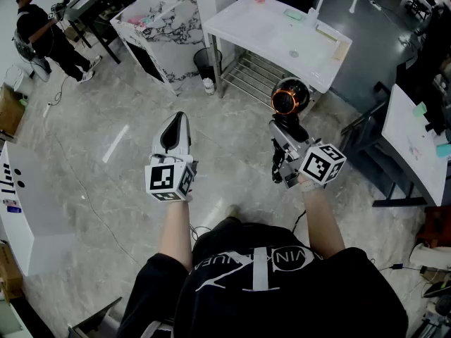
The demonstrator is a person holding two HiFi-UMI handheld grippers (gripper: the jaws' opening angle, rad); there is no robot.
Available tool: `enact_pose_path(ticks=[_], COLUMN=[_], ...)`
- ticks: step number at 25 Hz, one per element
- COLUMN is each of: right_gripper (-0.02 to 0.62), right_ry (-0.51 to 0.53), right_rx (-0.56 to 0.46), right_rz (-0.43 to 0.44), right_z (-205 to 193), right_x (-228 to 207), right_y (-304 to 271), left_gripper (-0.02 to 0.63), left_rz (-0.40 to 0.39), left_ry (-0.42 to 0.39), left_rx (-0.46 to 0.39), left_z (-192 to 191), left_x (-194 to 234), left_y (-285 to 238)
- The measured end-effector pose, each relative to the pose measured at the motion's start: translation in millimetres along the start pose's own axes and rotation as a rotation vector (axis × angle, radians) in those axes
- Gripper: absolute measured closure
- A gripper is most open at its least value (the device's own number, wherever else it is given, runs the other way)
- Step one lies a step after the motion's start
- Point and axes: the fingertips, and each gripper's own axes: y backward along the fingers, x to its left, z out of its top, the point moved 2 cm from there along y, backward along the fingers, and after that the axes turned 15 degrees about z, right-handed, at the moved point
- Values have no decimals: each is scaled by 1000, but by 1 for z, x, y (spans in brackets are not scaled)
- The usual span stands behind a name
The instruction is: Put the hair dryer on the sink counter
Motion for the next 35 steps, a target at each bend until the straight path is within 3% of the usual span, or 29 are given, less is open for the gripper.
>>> enact_pose_path(ticks=[24,35], right_gripper=[337,337], right_ry=[-11,-14], right_rx=[-16,-9], right_rz=[-22,6], right_z=[-24,-11], right_x=[2,-39], right_y=[-44,-95], left_gripper=[606,606], left_rz=[12,17], left_ry=[38,36], left_rx=[40,57], left_z=[-31,-48], left_x=[61,83], left_y=[-12,-67])
